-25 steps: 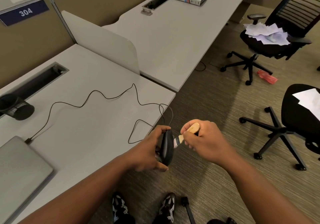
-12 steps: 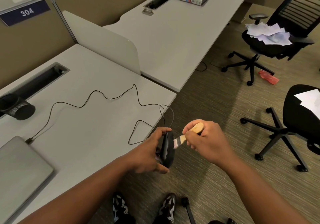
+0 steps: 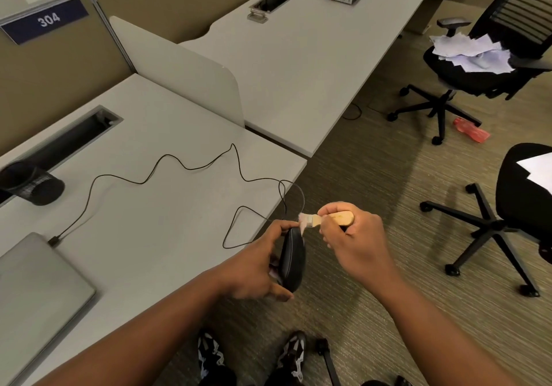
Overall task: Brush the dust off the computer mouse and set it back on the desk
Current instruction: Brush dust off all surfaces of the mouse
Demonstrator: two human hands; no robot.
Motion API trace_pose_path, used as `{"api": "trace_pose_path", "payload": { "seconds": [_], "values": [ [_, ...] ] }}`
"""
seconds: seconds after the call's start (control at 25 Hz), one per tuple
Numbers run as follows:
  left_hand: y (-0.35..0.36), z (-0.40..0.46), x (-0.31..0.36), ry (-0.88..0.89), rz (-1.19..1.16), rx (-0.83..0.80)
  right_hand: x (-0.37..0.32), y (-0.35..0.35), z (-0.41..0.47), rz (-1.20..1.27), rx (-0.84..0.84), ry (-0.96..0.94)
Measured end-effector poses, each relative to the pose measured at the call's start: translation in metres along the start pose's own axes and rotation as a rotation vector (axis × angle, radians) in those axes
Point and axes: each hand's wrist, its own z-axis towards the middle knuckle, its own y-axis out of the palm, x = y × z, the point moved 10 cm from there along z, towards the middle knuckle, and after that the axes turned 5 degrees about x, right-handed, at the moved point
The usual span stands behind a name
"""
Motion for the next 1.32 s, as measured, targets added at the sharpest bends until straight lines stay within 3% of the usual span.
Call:
{"api": "trace_pose_path", "payload": {
  "seconds": [0.12, 0.4, 1.16, 1.32],
  "values": [
    [-0.002, 0.003, -0.002, -0.008, -0.036, 0.005, 0.003, -0.008, 0.003, 0.051, 0.037, -0.002],
    [-0.009, 0.008, -0.005, -0.009, -0.114, 0.046, 0.025, -0.005, 0.009, 0.000, -0.230, 0.060],
    [-0.016, 0.011, -0.013, -0.032, -0.198, 0.135, 0.003, 0.005, 0.003, -0.099, -0.481, -0.210],
    [-0.023, 0.009, -0.014, -0.054, -0.186, 0.210, 0.007, 0.006, -0.001, 0.044, -0.609, -0.080]
  ]
}}
